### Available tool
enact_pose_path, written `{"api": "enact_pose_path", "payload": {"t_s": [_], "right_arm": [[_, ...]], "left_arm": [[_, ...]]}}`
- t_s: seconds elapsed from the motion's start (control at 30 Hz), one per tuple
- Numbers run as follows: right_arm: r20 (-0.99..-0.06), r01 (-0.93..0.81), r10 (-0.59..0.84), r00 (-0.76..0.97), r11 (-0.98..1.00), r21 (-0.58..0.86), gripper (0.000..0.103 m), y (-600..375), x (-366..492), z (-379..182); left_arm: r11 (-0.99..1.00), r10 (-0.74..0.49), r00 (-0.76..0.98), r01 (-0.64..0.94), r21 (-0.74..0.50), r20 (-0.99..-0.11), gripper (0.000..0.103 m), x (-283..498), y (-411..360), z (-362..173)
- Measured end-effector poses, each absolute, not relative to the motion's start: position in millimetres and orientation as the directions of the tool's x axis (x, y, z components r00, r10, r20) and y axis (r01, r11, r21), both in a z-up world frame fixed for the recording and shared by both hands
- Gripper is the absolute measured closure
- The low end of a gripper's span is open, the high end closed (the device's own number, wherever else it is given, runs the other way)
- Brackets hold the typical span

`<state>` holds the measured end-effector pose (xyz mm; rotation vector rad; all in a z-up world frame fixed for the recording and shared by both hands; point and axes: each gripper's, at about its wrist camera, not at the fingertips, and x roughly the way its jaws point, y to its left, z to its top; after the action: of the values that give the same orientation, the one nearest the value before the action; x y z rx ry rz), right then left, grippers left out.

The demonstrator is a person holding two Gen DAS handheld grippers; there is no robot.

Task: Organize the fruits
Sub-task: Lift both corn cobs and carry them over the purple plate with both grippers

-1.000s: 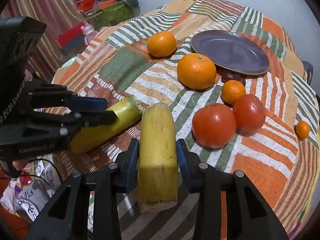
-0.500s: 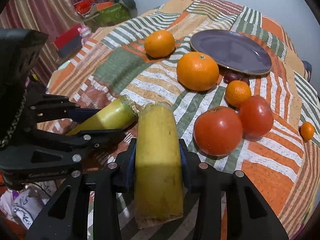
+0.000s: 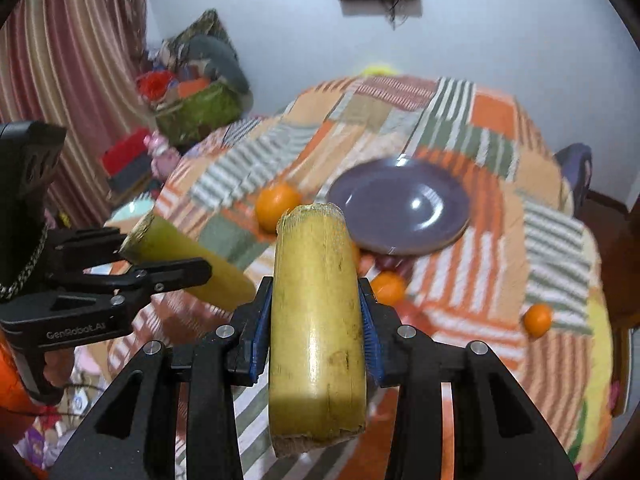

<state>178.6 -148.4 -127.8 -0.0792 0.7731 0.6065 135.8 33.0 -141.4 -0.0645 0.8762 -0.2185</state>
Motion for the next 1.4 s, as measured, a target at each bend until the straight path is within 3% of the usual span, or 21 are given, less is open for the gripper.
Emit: {"api": "enact_pose_path", "payload": {"t_s": [0.67,1.4], "right_arm": [[-0.601,-0.447,0.429,0.675,0.885,0.13,0.067,-176,241,-111],[-0.673,-0.447,0.405,0.619,0.886,0.121,0.067,-160,317,-156]], "left_arm": [[0.974,-0.216,0.681,0.197,-0.109,-0.7,0.069,209,5,-113],[0.939,-0.324,0.5,0.276,-0.207,-0.803,0.069,307,-19,-178]]}}
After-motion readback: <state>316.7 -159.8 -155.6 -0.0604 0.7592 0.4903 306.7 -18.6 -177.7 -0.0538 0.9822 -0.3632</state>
